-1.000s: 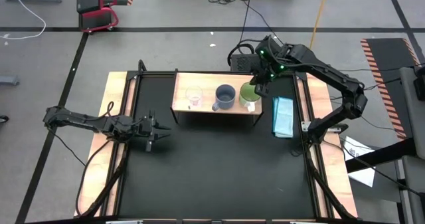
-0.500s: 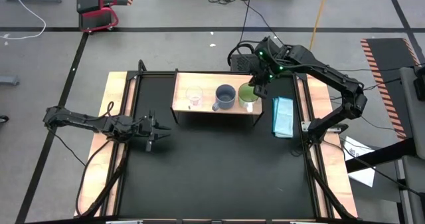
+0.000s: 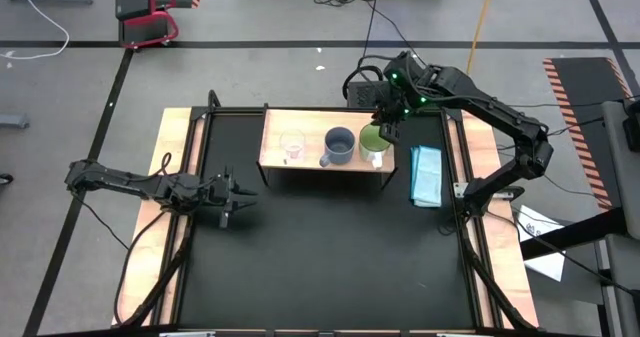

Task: Stack small to large cups/mugs on shelf
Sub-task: Return to Home Position

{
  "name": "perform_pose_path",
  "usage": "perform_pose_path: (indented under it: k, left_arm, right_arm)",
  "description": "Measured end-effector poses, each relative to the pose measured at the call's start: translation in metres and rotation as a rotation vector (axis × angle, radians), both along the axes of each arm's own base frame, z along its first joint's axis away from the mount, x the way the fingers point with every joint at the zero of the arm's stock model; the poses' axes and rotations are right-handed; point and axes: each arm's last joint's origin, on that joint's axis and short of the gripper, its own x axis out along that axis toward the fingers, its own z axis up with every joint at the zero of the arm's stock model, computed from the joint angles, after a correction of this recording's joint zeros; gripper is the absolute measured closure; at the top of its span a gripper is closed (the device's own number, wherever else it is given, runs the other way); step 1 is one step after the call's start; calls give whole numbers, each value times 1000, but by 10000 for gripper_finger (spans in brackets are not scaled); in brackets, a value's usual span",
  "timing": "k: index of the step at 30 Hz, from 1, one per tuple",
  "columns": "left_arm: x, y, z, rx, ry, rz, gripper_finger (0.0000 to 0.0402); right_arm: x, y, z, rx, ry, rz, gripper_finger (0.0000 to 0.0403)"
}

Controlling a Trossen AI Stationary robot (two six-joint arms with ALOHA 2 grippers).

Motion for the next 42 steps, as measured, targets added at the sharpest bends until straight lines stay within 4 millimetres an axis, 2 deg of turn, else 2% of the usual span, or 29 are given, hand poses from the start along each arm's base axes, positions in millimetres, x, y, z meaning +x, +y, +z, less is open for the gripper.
perform_pose_path:
  k: [6,9,16,20,23,29,32,37,42]
  left_arm:
    - [0,0,0,-16,2,-5,289]
    - [0,0,0,-22,3,-7,289]
    - [0,0,0,-2,2,-11,289]
    - [0,0,1,38,-18,-11,289]
    - [1,1,5,73,-60,33,289]
    - [2,1,11,100,-125,25,291]
    - [2,1,14,99,-154,24,316]
    - [2,1,16,110,-175,17,391]
    - [2,0,17,102,-183,3,398]
  right_arm:
    - [-9,-3,8,-36,-39,-15,317]
    - [-18,3,18,-63,-66,-8,317]
    - [-54,29,51,-156,-175,10,320]
    - [-82,48,57,-196,-221,16,355]
    - [-102,62,54,-223,-252,21,392]
    - [-132,83,33,-221,-288,-3,400]
    - [-144,91,23,-215,-306,-15,400]
    - [-160,104,7,-217,-335,-8,402]
    - [-175,117,-11,-205,-393,-3,402]
